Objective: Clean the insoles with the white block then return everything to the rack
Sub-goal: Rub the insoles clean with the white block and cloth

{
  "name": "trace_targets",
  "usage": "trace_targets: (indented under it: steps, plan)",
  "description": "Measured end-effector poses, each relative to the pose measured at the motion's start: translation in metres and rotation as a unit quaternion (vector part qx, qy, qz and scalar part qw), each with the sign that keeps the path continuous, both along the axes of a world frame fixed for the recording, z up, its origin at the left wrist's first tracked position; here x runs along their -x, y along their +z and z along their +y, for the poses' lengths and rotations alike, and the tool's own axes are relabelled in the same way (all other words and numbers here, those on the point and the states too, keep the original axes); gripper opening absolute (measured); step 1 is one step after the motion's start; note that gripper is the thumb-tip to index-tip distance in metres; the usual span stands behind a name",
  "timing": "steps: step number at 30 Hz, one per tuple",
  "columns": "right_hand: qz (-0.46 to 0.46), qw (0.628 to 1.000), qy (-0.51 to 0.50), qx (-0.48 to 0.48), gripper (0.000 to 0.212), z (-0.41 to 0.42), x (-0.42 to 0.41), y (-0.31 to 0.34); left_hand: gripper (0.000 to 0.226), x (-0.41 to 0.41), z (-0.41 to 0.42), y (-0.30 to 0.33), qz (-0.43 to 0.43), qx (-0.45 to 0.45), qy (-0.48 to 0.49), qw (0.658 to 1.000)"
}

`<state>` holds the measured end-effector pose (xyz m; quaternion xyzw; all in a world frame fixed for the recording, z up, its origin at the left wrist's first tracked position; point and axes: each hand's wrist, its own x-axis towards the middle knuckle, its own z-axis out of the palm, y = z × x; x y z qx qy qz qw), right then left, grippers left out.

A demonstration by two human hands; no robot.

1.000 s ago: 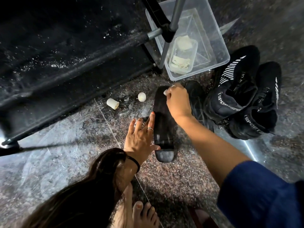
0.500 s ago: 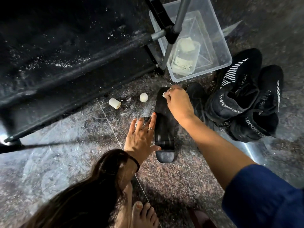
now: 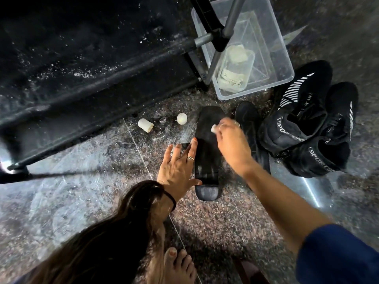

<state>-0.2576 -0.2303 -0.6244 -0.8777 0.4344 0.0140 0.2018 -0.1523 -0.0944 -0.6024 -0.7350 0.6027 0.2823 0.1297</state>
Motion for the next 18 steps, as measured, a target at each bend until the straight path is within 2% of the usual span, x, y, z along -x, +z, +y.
trace_targets:
  steps: [3,7,10,14,16,18]
  plan:
    - [0.0,0.998,-0.06,-0.012,0.022,-0.017,-0.006,0.003,0.114,-0.001,0.0,0.0,0.002,-0.002,0.001,1.0]
    - [-0.003,1.0,0.007,-0.014,0.014,0.015,0.015,0.005,0.114,0.0,-0.001,0.001,0.003,0.003,0.004,1.0]
    - [0.006,0.996,0.068,-0.063,0.014,0.047,0.035,0.008,0.114,0.0,-0.001,0.002,0.002,0.005,0.0,1.0]
    - [0.021,0.99,0.115,-0.078,0.016,0.038,0.036,0.005,0.113,0.002,-0.003,0.003,-0.001,-0.006,-0.001,1.0]
    - [0.007,0.994,0.099,-0.048,0.011,0.02,0.024,0.003,0.114,0.001,-0.002,0.004,-0.004,0.002,-0.002,1.0]
    - [0.006,0.999,0.032,-0.032,0.017,0.004,0.012,0.001,0.116,0.0,-0.002,0.003,-0.002,0.01,-0.002,1.0]
